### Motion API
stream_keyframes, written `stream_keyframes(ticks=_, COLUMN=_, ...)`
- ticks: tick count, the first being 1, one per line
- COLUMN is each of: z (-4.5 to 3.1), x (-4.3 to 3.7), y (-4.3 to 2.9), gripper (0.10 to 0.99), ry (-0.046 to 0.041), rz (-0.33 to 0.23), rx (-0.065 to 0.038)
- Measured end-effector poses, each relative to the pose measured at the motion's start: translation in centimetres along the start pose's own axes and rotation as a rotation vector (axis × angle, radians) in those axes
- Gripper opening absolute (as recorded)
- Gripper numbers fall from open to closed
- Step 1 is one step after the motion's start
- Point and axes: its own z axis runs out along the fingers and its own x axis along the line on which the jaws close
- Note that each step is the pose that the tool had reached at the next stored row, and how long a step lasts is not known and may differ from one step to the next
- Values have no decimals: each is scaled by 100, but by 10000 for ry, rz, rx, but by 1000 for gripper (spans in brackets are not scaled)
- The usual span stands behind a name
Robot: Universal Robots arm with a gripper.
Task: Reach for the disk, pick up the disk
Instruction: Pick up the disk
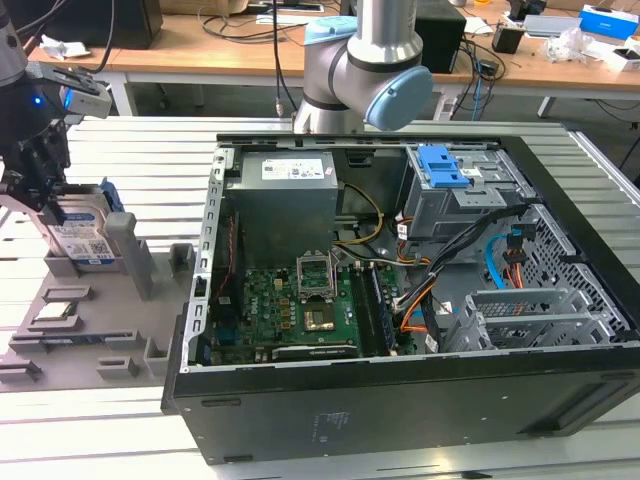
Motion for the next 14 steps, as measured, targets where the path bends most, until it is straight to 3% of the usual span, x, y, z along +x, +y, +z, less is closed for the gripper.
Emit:
stream_keyframes(ticks=9, z=-2, x=0, y=-2, gripper=365, ry=-1, rz=0, rx=1)
stream_keyframes(ticks=14, z=-63, x=-7, y=-1, gripper=365, ry=0, rz=0, rx=1)
